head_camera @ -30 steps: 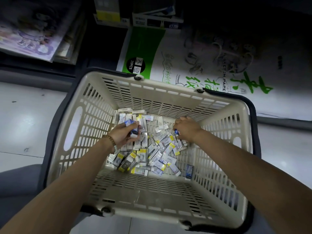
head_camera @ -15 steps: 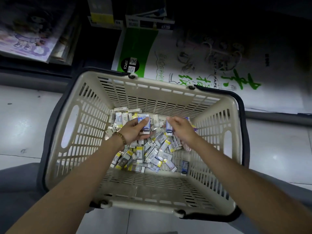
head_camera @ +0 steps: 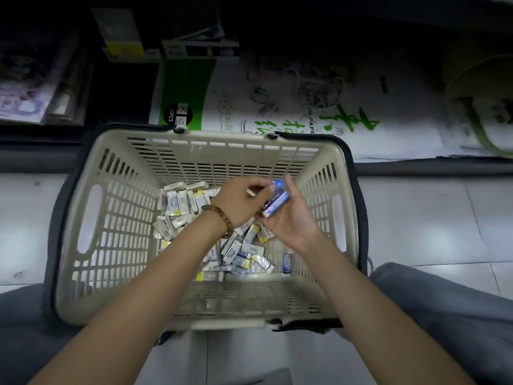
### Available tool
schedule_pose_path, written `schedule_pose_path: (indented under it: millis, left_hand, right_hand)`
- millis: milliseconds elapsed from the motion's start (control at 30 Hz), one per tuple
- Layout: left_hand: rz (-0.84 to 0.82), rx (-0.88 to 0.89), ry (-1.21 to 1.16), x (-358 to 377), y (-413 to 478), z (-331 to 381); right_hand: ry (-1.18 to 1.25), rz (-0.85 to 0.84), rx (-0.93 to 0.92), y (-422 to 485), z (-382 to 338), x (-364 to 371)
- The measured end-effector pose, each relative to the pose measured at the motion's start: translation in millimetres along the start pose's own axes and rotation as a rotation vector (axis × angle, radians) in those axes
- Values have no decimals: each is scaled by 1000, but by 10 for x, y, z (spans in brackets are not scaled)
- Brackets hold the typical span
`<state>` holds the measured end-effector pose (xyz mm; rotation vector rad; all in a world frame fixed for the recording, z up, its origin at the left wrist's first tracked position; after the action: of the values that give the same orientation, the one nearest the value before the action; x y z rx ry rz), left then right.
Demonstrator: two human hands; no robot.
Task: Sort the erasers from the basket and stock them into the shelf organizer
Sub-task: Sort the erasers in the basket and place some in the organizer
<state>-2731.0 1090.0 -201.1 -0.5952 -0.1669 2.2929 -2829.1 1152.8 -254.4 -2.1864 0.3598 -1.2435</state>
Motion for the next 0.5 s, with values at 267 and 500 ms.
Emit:
schedule_pose_path:
  millis: [267, 500]
  left_hand:
    - [95, 169, -418, 9, 66, 489]
    - [-516, -382, 52, 1168, 25, -885]
  right_hand:
    - [78, 64, -166, -546, -689, -76]
    - [8, 46, -207, -859, -950, -406]
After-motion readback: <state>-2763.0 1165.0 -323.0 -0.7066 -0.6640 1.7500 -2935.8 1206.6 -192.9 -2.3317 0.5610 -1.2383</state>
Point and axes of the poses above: each hand's wrist, its own y-axis towards the middle knuckle, its own x-axis out of the palm, z = x × y, the point moved 2 cm from there along y, towards the middle knuckle, and after that the axes turned 2 degrees about x, right-handed, at the moved point
